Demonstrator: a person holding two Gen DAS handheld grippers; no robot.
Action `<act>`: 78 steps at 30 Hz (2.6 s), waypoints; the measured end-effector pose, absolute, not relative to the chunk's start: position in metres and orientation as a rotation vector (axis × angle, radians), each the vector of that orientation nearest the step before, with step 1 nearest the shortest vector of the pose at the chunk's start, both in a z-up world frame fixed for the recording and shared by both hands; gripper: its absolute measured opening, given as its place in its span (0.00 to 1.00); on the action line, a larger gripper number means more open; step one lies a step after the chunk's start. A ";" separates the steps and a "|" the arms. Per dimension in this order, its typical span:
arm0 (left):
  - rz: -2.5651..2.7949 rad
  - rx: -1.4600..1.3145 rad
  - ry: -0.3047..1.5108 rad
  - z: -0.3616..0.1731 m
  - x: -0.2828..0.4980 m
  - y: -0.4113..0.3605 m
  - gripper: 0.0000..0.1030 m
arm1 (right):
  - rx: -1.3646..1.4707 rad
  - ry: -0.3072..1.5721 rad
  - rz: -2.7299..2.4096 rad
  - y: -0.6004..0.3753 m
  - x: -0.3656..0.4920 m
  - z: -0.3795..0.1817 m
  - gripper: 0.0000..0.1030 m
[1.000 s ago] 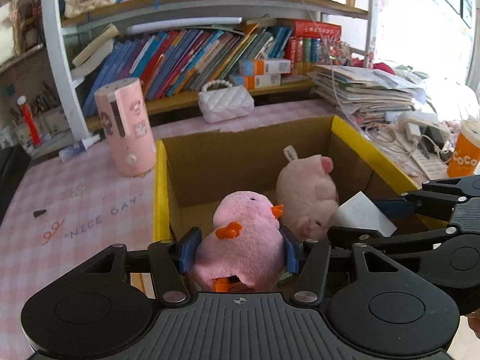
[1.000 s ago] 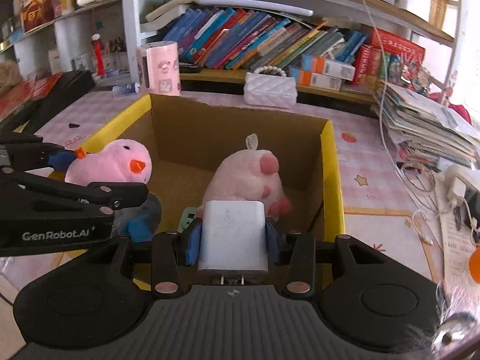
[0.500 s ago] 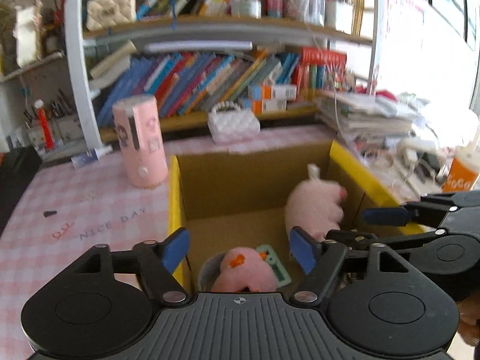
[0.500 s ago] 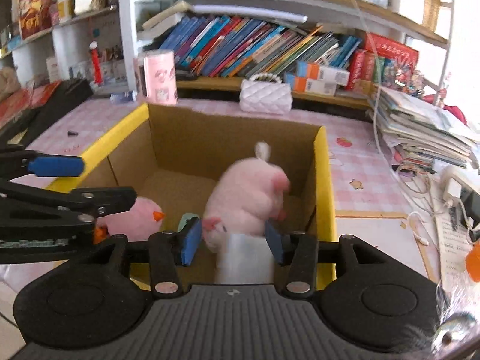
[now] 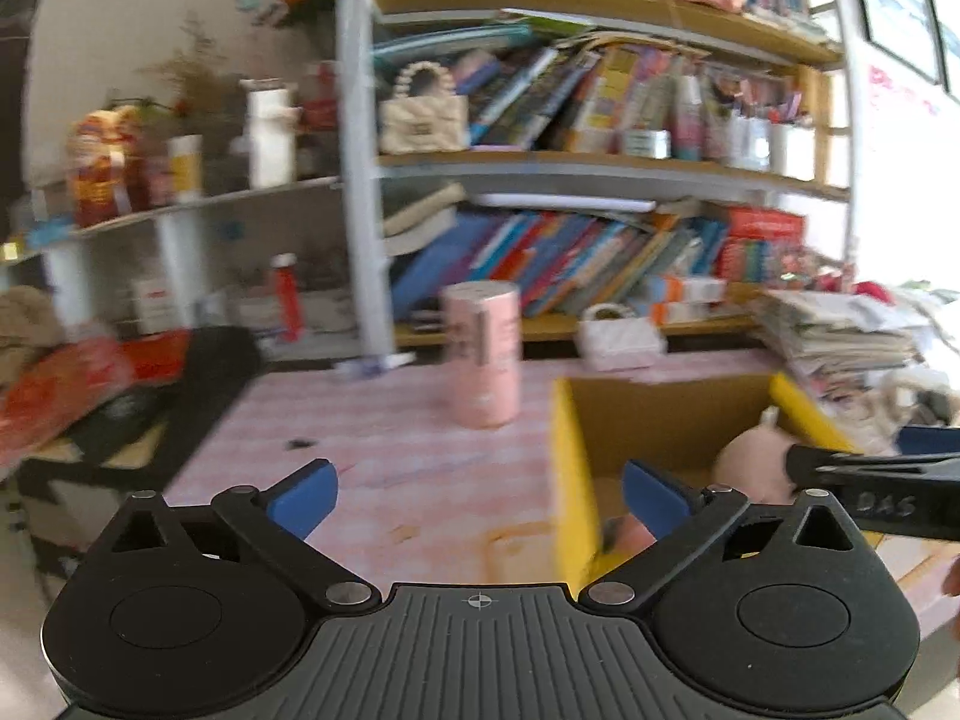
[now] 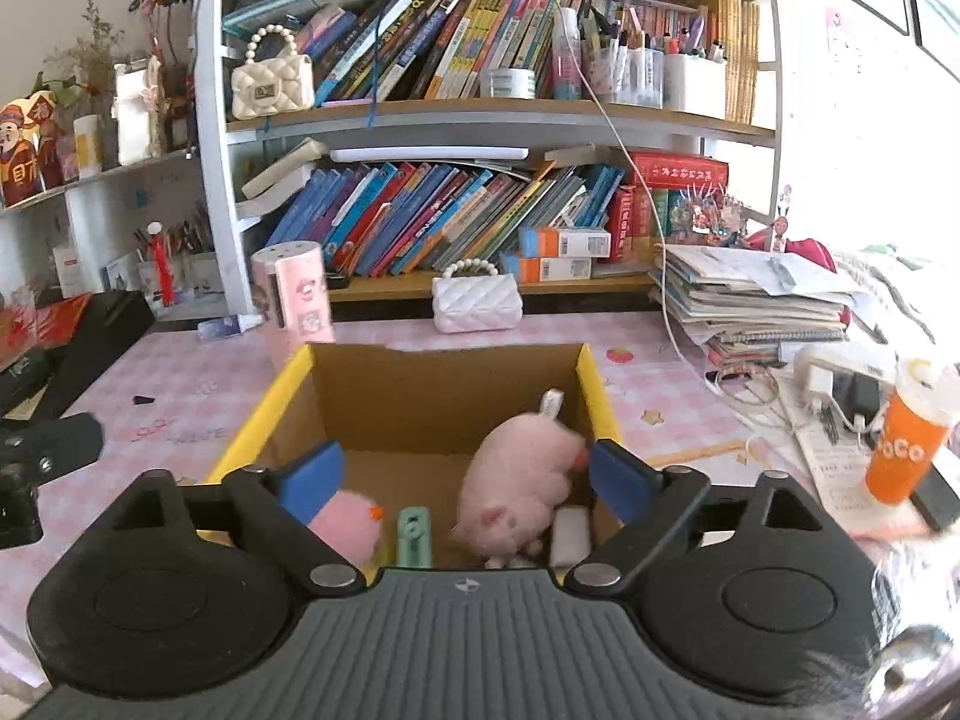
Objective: Organize objects
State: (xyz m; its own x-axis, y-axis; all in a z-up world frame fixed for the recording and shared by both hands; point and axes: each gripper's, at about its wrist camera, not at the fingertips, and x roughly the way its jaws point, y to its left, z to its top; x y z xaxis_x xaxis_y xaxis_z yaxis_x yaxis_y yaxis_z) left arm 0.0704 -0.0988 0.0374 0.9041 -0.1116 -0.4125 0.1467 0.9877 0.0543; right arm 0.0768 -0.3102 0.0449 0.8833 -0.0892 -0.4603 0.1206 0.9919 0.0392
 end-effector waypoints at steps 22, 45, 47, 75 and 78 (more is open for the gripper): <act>-0.062 0.080 0.641 -0.008 -0.014 -0.031 1.00 | 0.048 0.632 -0.072 -0.220 -0.028 0.006 1.00; -0.025 0.077 0.671 -0.006 -0.023 -0.027 1.00 | -0.022 0.652 -0.097 -0.201 -0.045 0.002 1.00; -0.024 0.075 0.670 -0.007 -0.024 -0.027 1.00 | -0.026 0.654 -0.102 -0.199 -0.045 0.002 1.00; -0.013 0.064 0.684 -0.006 -0.026 -0.026 1.00 | -0.024 0.663 -0.120 -0.198 -0.046 0.003 1.00; -0.014 0.061 0.687 -0.006 -0.025 -0.025 1.00 | -0.025 0.663 -0.120 -0.198 -0.046 0.003 1.00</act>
State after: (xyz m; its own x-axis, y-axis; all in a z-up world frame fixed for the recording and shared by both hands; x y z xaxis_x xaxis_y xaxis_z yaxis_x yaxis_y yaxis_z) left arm -0.0252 -0.0250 -0.0062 0.7732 0.0073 -0.6341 0.0327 0.9981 0.0513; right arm -0.0462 -0.1976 0.0028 0.7815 -0.1191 -0.6124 0.1035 0.9928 -0.0611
